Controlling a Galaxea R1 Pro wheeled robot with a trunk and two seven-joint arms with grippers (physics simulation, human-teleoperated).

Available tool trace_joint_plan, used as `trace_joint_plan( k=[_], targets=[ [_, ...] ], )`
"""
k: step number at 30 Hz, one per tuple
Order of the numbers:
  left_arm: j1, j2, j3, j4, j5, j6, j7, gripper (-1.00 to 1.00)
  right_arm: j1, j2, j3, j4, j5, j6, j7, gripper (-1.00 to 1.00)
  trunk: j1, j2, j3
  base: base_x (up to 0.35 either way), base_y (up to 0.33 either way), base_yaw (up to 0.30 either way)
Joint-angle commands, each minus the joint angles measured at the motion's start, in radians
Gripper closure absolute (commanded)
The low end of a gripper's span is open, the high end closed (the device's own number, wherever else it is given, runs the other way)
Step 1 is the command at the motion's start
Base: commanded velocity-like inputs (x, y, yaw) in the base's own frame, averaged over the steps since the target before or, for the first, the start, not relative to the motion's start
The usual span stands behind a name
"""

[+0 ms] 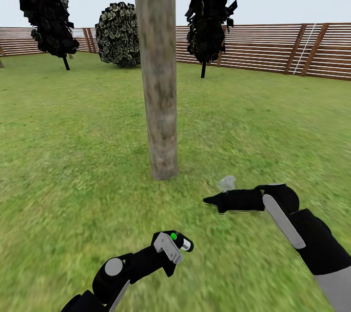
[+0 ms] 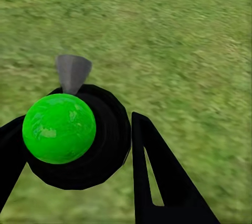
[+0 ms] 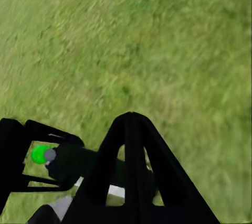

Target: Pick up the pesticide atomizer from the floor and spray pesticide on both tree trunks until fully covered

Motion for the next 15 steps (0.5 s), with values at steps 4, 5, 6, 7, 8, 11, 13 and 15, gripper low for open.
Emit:
trace_joint_plan(
  k=[4,5,6,7,8,11,13,15],
  targets=[
    [-0.001,0.002,0.003,-0.002,-0.001,0.012,0.002,1.0,0.042,0.004,-0.078,-0.053,0.006,0.002,-0.23,1.0,0.0,0.0,-0.001,0.0,0.0,0.0],
    [-0.001,0.002,0.003,-0.002,-0.001,0.015,0.002,1.0,0.059,0.005,-0.105,-0.066,0.005,0.002,-0.275,1.0,0.0,0.0,-0.001,0.0,0.0,0.0],
    [-0.001,0.002,0.004,-0.003,-0.001,0.019,0.002,1.0,0.072,0.006,-0.13,-0.075,0.004,0.002,-0.305,1.0,0.0,0.0,-0.001,0.0,0.0,0.0],
    [-0.001,0.002,0.004,-0.004,0.0,0.025,0.004,1.0,0.077,0.006,-0.14,-0.077,0.004,0.002,-0.317,1.0,0.0,0.0,-0.001,0.0,0.0,0.0],
    [0.0,0.003,0.005,-0.007,0.0,0.043,0.008,1.0,0.085,0.006,-0.156,-0.082,0.004,0.002,-0.334,1.0,0.0,0.0,-0.001,0.0,0.0,0.0],
    [0.0,0.003,0.006,-0.017,0.002,0.114,0.021,1.0,0.1,0.007,-0.181,-0.087,0.006,0.002,-0.357,1.0,0.0,0.0,-0.001,0.0,0.0,0.0],
    [-0.002,0.002,0.007,-0.034,0.002,0.186,0.034,1.0,0.122,0.007,-0.201,-0.088,0.007,0.002,-0.378,1.0,0.0,0.0,-0.001,0.0,0.0,0.0],
    [-0.005,0.001,0.009,-0.056,0.002,0.27,0.054,1.0,0.152,0.008,-0.232,-0.089,0.007,0.001,-0.417,1.0,0.0,0.0,-0.001,0.0,0.0,0.0]
  ],
)
